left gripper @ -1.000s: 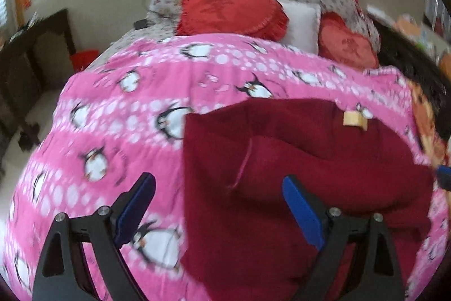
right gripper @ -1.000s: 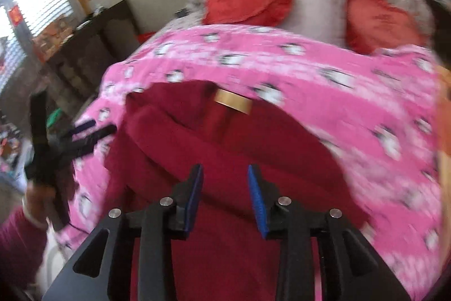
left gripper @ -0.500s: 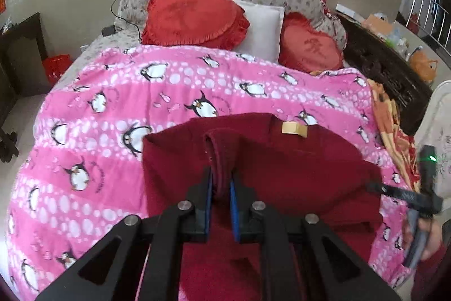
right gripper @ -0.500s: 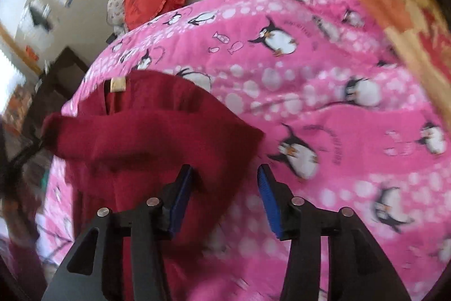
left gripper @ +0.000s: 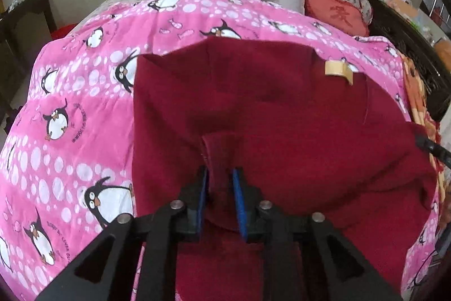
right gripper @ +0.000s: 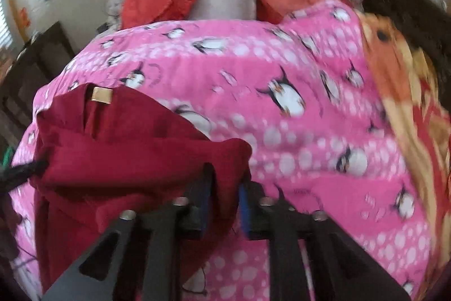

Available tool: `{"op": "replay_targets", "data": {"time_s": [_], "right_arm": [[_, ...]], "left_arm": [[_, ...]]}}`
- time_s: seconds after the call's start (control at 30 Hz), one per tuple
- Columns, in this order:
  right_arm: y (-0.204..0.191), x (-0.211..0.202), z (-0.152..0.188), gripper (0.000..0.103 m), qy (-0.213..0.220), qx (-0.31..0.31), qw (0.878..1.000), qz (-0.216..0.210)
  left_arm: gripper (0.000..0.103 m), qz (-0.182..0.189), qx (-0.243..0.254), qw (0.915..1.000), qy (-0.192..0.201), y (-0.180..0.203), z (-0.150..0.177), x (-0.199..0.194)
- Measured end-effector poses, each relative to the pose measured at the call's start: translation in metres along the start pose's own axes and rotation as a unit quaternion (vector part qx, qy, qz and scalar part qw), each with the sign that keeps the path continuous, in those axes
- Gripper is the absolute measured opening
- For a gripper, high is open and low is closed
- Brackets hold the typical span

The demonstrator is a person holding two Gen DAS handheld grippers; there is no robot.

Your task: Fold small clothes

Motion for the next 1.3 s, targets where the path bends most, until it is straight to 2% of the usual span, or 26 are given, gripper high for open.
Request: {"op": "replay_targets", "data": {"time_s": [0.1, 0.13, 0.2, 0.23, 0.27, 0.3, 0.33, 0.37, 0.4, 0.43, 0.53, 0.6, 0.67, 0.7, 0.77, 0.83, 0.87, 0.93, 1.03, 1.1, 1.13, 1.17, 1.23, 1.3], "right_arm": [[0.012, -0.03, 0.003, 0.004, 0.016, 0.043, 0.998, -0.034], [0.01, -0.045, 0.008, 0.005, 0.016, 0.044, 0.996, -0.07], [-0.006, -0.057, 0.016, 0.006, 0.004, 0.024, 0.992, -0.127], [-0.017, -0.064, 0.026, 0.011, -0.007, -0.002, 0.987, -0.162], [-0.026, -0.065, 0.033, 0.014, -0.014, -0.021, 0.984, -0.175], [-0.034, -0.064, 0.037, 0.018, -0.019, -0.04, 0.983, -0.177], [-0.043, -0.059, 0.044, 0.018, -0.022, -0.066, 0.985, -0.159], [-0.051, -0.051, 0.05, 0.016, -0.019, -0.097, 0.988, -0.117], [-0.057, -0.043, 0.058, 0.0, -0.023, -0.126, 0.989, -0.08], [-0.059, -0.039, 0.065, 0.0, -0.03, -0.146, 0.986, -0.071], [-0.061, -0.05, 0.085, 0.0, -0.032, -0.191, 0.978, -0.084], [-0.059, -0.048, 0.1, 0.0, -0.041, -0.232, 0.97, -0.059], [-0.047, -0.037, 0.107, 0.0, -0.064, -0.242, 0.968, -0.038], [-0.039, -0.033, 0.108, 0.0, -0.071, -0.237, 0.968, -0.036], [-0.027, -0.04, 0.105, 0.0, -0.074, -0.215, 0.972, -0.061], [-0.018, -0.052, 0.1, 0.003, -0.076, -0.199, 0.974, -0.079], [-0.013, -0.061, 0.095, 0.006, -0.066, -0.185, 0.976, -0.091], [-0.002, -0.069, 0.085, 0.017, -0.05, -0.147, 0.981, -0.114], [0.014, -0.066, 0.067, 0.021, -0.046, -0.062, 0.987, -0.144], [0.024, -0.055, 0.053, 0.024, -0.04, 0.01, 0.986, -0.164], [0.028, -0.047, 0.048, 0.027, -0.039, 0.04, 0.985, -0.165], [0.03, -0.039, 0.044, 0.028, -0.04, 0.06, 0.985, -0.158], [0.033, -0.016, 0.037, 0.028, -0.056, 0.088, 0.986, -0.132], [0.032, -0.001, 0.035, 0.027, -0.069, 0.099, 0.984, -0.127]], "left_arm": [[0.023, 0.006, -0.02, 0.9998, 0.003, -0.012, -0.003, -0.005], [0.023, 0.006, -0.025, 0.9997, 0.004, -0.016, -0.005, -0.007], [0.023, 0.006, -0.037, 0.9992, 0.009, -0.021, -0.007, -0.01], [0.023, 0.006, -0.041, 0.9991, 0.009, -0.022, -0.008, -0.011], [0.023, 0.007, -0.044, 0.999, 0.008, -0.022, -0.01, -0.011], [0.023, 0.006, -0.045, 0.999, 0.007, -0.022, -0.01, -0.011], [0.023, 0.005, -0.044, 0.999, 0.006, -0.023, -0.011, -0.01], [0.023, 0.003, -0.043, 0.9991, 0.005, -0.022, -0.011, -0.01], [0.023, 0.002, -0.04, 0.9992, 0.005, -0.022, -0.01, -0.012], [0.023, 0.002, -0.036, 0.9993, 0.007, -0.021, -0.009, -0.015], [0.023, -0.002, -0.028, 0.9995, 0.013, -0.022, -0.008, -0.021], [0.026, 0.0, -0.031, 0.9995, 0.012, -0.024, -0.009, -0.021], [0.036, 0.008, -0.037, 0.9992, 0.012, -0.025, -0.009, -0.021], [0.04, 0.01, -0.038, 0.9991, 0.014, -0.026, -0.009, -0.021], [0.059, 0.006, -0.037, 0.9991, 0.022, -0.027, -0.01, -0.022], [0.065, -0.004, -0.035, 0.9991, 0.026, -0.028, -0.01, -0.021], [0.066, -0.005, -0.037, 0.999, 0.024, -0.029, -0.011, -0.017], [0.066, 0.007, -0.045, 0.9989, 0.014, -0.029, -0.013, -0.01], [0.066, 0.021, -0.053, 0.9983, 0.01, -0.026, -0.013, -0.002], [0.065, 0.023, -0.049, 0.9985, 0.008, -0.023, -0.013, 0.003], [0.062, 0.022, -0.047, 0.9986, 0.005, -0.022, -0.013, 0.006], [0.05, 0.022, -0.047, 0.9987, 0.001, -0.02, -0.013, 0.01], [0.033, 0.012, -0.038, 0.9992, -0.01, -0.015, -0.01, 0.016], [0.017, -0.004, -0.015, 0.9999, -0.006, -0.011, -0.008, 0.013]]}}
Point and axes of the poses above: each gripper's, at about its wrist camera, not at the fingertips, and x roughly the way its jaws point, y to its right, z to its underside, the point moved 1 cm from there along x, roughly the way its jaws point, and after that the axes turned 14 degrees about x, right-handed, at the moved point
